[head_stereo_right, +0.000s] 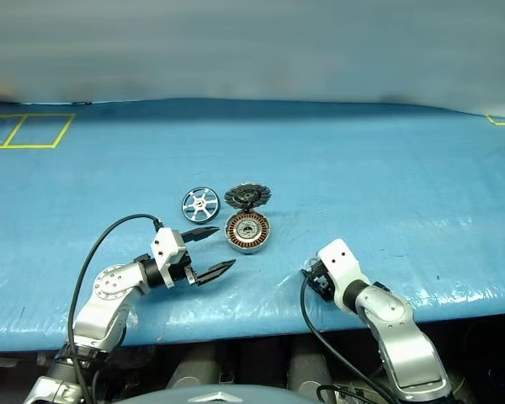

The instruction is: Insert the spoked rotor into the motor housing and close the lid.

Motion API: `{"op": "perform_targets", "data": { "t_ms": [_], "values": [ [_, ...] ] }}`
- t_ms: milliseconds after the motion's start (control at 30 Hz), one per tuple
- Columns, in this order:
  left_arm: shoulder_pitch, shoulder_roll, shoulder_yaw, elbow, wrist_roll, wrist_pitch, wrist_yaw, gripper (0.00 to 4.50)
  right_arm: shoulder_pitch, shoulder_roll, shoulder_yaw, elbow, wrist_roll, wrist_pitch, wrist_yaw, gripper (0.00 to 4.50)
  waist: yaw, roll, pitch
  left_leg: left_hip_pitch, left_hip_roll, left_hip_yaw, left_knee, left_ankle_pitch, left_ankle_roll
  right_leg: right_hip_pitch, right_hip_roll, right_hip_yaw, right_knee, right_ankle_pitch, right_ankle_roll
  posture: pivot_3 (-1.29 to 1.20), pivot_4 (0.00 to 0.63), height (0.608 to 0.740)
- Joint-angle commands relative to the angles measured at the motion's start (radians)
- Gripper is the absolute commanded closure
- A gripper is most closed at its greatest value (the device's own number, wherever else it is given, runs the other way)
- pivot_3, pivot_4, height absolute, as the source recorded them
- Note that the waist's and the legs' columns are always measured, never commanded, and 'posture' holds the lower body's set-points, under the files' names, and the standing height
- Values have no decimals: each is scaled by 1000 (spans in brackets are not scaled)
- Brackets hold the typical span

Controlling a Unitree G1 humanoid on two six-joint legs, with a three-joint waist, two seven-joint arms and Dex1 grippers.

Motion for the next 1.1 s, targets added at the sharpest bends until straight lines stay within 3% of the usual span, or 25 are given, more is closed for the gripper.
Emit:
{"op": "perform_targets", "data": {
  "t_ms": [33, 200, 533, 767, 1100],
  "values": [
    [-13, -4, -2, -6, 2, -28, -3, 0, 24, -19, -16, 55, -3, 50, -25, 2140, 1, 0, 0, 0, 0, 0, 0, 0, 0, 0, 0, 0, 0, 0, 0, 0, 150, 740],
    [-10, -7, 0, -3, 4, -38, 3, 0, 19, -30, -11, 54, 13, 55, -28, 3722, 1, 0, 0, 1, 0, -1, 1, 0, 0, 1, -2, 0, 0, 0, 0, 0, 150, 740],
    [-1, 0, 8, 0, -1, -49, 3, 0, -4, -31, 23, -49, 107, 2, 42, 3732, 0, 0, 0, 0, 0, -1, 1, 0, 0, 1, -2, -1, 0, 0, 0, 0, 150, 740],
    [1, -13, 25, 12, -28, -19, 19, 0, -130, 12, 28, -129, 159, -36, 34, 3732, -10, 1, 2, -2, 1, -1, 0, 0, 0, -1, 1, 0, 0, 0, 0, 0, 150, 740],
    [3, -19, 24, 18, -19, -54, 27, 0, -367, 65, 152, 80, 125, -89, 23, 3732, -9, 0, 2, -3, 0, 0, 0, 0, 0, -3, 3, 0, 0, 0, 0, 0, 150, 740]
  ]
}}
